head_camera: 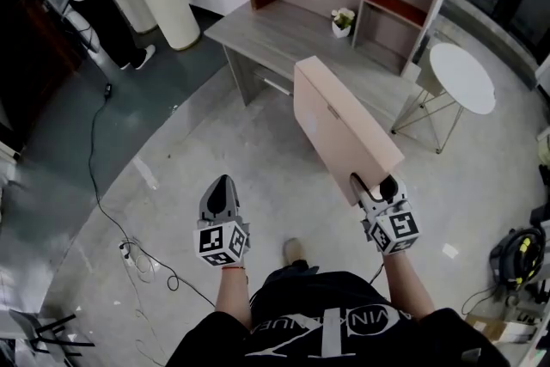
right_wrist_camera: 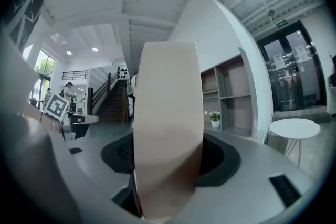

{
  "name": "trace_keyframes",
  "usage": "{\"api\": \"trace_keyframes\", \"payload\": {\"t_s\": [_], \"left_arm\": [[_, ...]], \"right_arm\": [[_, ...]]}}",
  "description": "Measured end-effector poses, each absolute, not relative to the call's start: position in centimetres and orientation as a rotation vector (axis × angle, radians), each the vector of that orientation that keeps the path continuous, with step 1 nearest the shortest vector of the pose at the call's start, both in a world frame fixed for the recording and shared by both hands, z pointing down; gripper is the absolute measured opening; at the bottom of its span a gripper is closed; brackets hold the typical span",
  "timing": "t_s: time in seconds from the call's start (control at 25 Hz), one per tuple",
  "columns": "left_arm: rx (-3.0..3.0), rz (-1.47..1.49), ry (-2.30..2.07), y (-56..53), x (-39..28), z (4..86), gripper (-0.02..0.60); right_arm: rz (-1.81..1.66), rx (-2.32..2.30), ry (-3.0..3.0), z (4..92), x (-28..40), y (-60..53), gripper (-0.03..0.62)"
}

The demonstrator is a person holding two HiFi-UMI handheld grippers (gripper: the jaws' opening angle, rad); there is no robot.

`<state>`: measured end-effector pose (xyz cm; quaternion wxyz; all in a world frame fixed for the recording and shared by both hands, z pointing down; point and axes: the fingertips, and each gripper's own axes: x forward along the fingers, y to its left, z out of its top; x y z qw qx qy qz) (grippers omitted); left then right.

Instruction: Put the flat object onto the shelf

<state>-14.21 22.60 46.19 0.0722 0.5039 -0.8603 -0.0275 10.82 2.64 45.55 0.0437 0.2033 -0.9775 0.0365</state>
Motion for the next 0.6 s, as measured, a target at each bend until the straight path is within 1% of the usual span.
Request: {"api": "trace_keyframes", "payload": {"t_s": [0.36, 0.6], "left_arm": [[1.553, -0.100, -2.553, 19.4, -19.5, 46.5, 0.005], [1.618, -0.078, -2.461, 16.9, -18.9, 48.6, 0.005]], "right_arm": [[0.143, 0.721, -2.963, 46.1, 7.1, -0.3, 0.289], [0.237, 0.830, -2.941, 47.1, 7.7, -1.8, 0.288]]}}
